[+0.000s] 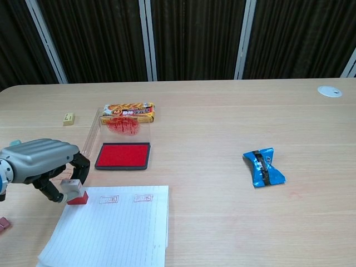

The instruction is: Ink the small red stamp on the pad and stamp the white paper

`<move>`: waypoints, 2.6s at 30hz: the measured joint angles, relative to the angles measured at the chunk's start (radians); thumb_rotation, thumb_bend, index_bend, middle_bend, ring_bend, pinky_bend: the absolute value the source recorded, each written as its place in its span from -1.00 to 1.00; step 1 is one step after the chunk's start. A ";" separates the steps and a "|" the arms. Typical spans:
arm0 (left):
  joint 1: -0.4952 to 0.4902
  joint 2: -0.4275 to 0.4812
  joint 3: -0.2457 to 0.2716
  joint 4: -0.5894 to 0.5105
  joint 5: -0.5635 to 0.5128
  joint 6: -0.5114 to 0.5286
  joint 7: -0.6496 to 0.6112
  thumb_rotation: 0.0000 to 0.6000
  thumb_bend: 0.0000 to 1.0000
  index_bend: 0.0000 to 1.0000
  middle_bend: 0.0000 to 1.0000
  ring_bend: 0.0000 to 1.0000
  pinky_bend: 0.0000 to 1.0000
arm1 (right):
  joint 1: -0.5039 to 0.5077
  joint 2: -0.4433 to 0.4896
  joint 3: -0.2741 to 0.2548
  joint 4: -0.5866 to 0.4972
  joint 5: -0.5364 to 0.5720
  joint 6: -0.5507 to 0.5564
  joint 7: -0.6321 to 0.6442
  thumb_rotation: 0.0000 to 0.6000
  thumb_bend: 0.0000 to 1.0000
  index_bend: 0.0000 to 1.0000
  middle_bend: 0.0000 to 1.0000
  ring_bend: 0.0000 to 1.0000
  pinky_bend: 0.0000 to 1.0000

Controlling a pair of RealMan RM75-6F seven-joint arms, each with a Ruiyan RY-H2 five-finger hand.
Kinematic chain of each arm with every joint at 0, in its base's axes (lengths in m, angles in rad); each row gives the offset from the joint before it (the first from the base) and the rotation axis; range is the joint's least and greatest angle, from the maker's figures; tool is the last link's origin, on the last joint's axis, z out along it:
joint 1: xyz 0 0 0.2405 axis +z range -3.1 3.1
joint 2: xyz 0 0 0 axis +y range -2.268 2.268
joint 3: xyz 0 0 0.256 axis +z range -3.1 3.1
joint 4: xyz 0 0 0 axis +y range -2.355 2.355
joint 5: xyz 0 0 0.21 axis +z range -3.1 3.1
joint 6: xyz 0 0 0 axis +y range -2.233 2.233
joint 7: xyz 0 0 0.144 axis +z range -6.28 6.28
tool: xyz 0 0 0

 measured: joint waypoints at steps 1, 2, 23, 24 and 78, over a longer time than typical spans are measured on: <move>0.000 0.000 -0.001 0.000 0.000 -0.001 -0.001 1.00 -0.07 0.16 0.07 0.66 0.70 | 0.000 0.000 0.000 0.000 0.000 0.000 0.000 1.00 -1.00 -1.00 -1.00 -1.00 -1.00; 0.000 0.002 -0.003 -0.001 0.000 -0.001 -0.002 1.00 -0.07 0.16 0.07 0.66 0.70 | 0.000 0.000 0.000 0.000 0.000 -0.001 -0.001 1.00 -1.00 -1.00 -1.00 -1.00 -1.00; 0.012 0.218 -0.098 -0.215 0.027 0.076 -0.097 1.00 -0.07 0.16 0.06 0.65 0.70 | -0.003 0.002 -0.003 -0.014 -0.011 0.010 -0.006 1.00 -1.00 -1.00 -1.00 -1.00 -1.00; 0.013 0.223 -0.103 -0.215 0.019 0.076 -0.102 1.00 -0.07 0.16 0.06 0.65 0.70 | -0.003 0.003 -0.003 -0.015 -0.012 0.010 -0.006 1.00 -1.00 -1.00 -1.00 -1.00 -1.00; -0.007 0.066 -0.099 0.109 -0.107 -0.062 -0.156 1.00 -0.41 -0.43 -0.47 0.58 0.64 | 0.005 -0.013 -0.008 -0.002 0.000 -0.009 -0.027 1.00 -1.00 -1.00 -1.00 -1.00 -1.00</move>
